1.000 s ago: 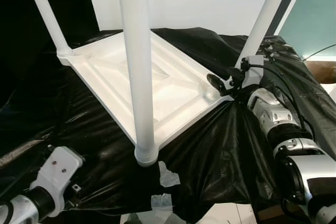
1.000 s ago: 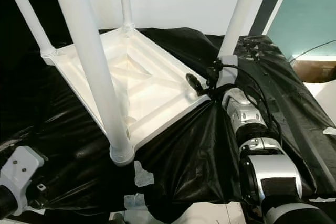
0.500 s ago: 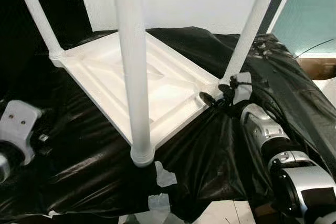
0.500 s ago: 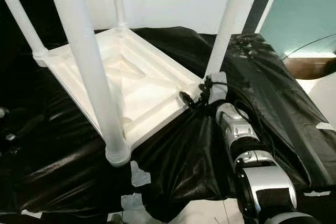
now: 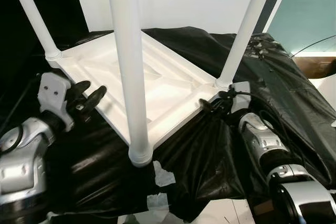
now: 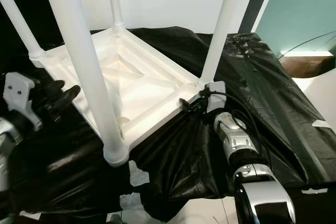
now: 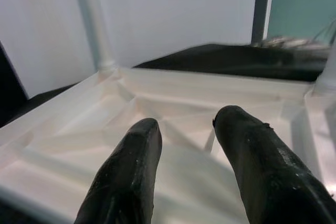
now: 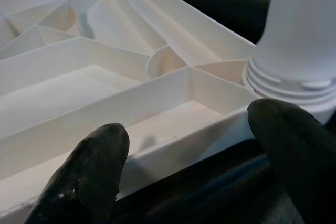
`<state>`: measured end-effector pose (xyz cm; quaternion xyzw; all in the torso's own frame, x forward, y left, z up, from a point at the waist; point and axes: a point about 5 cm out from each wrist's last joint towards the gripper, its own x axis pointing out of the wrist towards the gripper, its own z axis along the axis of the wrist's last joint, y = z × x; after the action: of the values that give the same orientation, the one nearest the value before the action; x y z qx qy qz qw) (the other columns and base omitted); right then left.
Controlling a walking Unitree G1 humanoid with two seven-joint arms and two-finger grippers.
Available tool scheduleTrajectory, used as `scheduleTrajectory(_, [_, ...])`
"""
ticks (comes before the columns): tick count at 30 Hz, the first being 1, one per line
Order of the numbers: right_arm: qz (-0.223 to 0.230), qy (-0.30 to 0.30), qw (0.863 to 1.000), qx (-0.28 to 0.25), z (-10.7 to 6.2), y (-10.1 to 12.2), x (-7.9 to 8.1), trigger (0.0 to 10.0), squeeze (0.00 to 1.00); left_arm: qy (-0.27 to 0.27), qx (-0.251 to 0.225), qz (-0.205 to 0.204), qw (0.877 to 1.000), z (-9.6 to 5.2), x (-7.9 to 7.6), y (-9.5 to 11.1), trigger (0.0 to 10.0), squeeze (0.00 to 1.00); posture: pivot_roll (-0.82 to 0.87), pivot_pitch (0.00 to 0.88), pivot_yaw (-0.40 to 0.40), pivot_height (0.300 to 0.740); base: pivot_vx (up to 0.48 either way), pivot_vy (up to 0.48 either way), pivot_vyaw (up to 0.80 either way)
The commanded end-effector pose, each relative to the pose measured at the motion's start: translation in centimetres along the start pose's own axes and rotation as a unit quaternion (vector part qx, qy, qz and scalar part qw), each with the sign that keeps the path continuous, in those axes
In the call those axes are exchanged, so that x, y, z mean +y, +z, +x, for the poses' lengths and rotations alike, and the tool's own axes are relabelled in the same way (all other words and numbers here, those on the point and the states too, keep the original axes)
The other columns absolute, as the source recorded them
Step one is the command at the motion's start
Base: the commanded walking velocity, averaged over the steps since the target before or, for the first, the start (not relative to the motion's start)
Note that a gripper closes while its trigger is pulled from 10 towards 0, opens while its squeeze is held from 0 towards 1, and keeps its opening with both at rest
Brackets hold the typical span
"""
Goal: Building children table
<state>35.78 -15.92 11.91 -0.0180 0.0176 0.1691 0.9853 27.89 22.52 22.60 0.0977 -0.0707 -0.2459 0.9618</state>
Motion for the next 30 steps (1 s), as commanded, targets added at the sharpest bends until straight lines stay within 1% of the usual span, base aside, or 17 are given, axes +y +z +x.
scheduleTrajectory(1, [0.001,-0.015,1.0,0.017,-0.4,-0.7,-0.4,10.0,0.0,0.082,-0.003,-0.008,0.997,0.2,0.7,-0.2,10.0,0.0,0.15,0.057,-0.075,0.74,0.0,0.0,0.0])
scheduleTrajectory(3, [-0.001,-0.075,0.997,0.014,-0.9,-1.1,-0.7,10.0,0.0,0.047,-0.029,-0.046,0.997,1.8,-0.3,-0.1,10.0,0.0,0.14,0.059,-0.078,0.74,0.0,0.0,0.0])
scheduleTrajectory(5, [-0.001,-0.075,0.997,0.014,-0.9,-1.1,-0.7,10.0,0.0,0.047,-0.029,-0.046,0.997,1.8,-0.3,-0.1,10.0,0.0,0.14,0.059,-0.078,0.74,0.0,0.0,0.0])
scheduleTrajectory(7, [-0.001,-0.127,0.992,0.007,-1.3,-1.3,-1.1,10.0,0.0,0.013,-0.036,-0.064,0.997,2.9,-1.4,-0.3,10.0,0.0,0.13,0.061,-0.08,0.74,0.0,0.0,0.0])
scheduleTrajectory(12, [0.005,-0.148,0.989,-0.002,-1.6,-1.3,-1.1,10.0,0.0,-0.014,-0.039,-0.073,0.996,3.5,-2.4,-0.6,10.0,0.0,0.13,0.061,-0.08,0.74,0.0,0.0,0.0])
scheduleTrajectory(13, [0.014,-0.157,0.987,-0.002,-1.8,-1.5,-0.9,10.0,0.0,-0.042,-0.045,-0.087,0.994,3.8,-3.3,-0.7,10.0,0.0,0.12,0.063,-0.081,0.74,0.0,0.0,0.0])
scheduleTrajectory(15, [0.02,-0.171,0.985,-0.001,-2.0,-1.6,-0.8,10.0,0.0,-0.071,-0.053,-0.096,0.991,3.9,-4.2,-0.8,10.0,0.0,0.12,0.063,-0.082,0.74,0.0,0.0,0.0])
scheduleTrajectory(17, [0.02,-0.171,0.985,-0.001,-2.0,-1.6,-0.8,10.0,0.0,-0.071,-0.053,-0.096,0.991,3.9,-4.2,-0.8,10.0,0.0,0.12,0.063,-0.082,0.74,0.0,0.0,0.0])
scheduleTrajectory(19, [0.035,-0.187,0.982,0.018,-2.4,-2.3,-0.5,10.0,0.0,-0.129,-0.064,-0.119,0.982,4.1,-6.0,-0.8,10.0,0.0,0.11,0.063,-0.086,0.74,0.0,0.0,0.0])
scheduleTrajectory(20, [0.035,-0.187,0.982,0.018,-2.4,-2.3,-0.5,10.0,0.0,-0.129,-0.064,-0.119,0.982,4.1,-6.0,-0.8,10.0,0.0,0.11,0.063,-0.086,0.74,0.0,0.0,0.0])
scheduleTrajectory(22, [0.038,-0.186,0.981,0.028,-2.3,-2.5,-0.2,10.0,0.0,-0.189,-0.076,-0.138,0.969,4.0,-7.7,-0.5,10.0,0.0,0.1,0.062,-0.088,0.74,0.0,0.0,0.0])
scheduleTrajectory(24, [0.038,-0.186,0.981,0.028,-2.3,-2.5,-0.2,10.0,0.0,-0.189,-0.076,-0.138,0.969,4.0,-7.7,-0.5,10.0,0.0,0.1,0.062,-0.088,0.74,0.0,0.0,0.0])
scheduleTrajectory(25, [0.037,-0.186,0.981,0.03,-2.1,-2.4,-0.1,10.0,0.0,-0.218,-0.08,-0.147,0.961,3.9,-8.7,-0.4,10.0,0.0,0.1,0.062,-0.089,0.74,0.0,0.0,0.0])
scheduleTrajectory(26, [0.037,-0.186,0.981,0.03,-2.1,-2.4,-0.1,10.0,0.0,-0.218,-0.08,-0.147,0.961,3.9,-8.7,-0.4,10.0,0.0,0.1,0.062,-0.089,0.74,0.0,0.0,0.0])
scheduleTrajectory(27, [0.039,-0.181,0.982,0.031,-1.7,-2.2,-0.1,10.0,0.0,-0.243,-0.081,-0.149,0.955,3.7,-9.4,-0.3,10.0,0.0,0.1,0.06,-0.09,0.74,0.0,0.0,0.0])
scheduleTrajectory(29, [0.039,-0.181,0.982,0.031,-1.7,-2.2,-0.1,10.0,0.0,-0.243,-0.081,-0.149,0.955,3.7,-9.4,-0.3,10.0,0.0,0.1,0.06,-0.09,0.74,0.0,0.0,0.0])
scheduleTrajectory(30, [0.036,-0.182,0.982,0.038,-1.4,-2.1,-0.2,10.0,0.0,-0.263,-0.08,-0.152,0.949,3.6,-10.2,-0.3,10.0,0.0,0.1,0.059,-0.091,0.74,0.0,0.0,0.0])
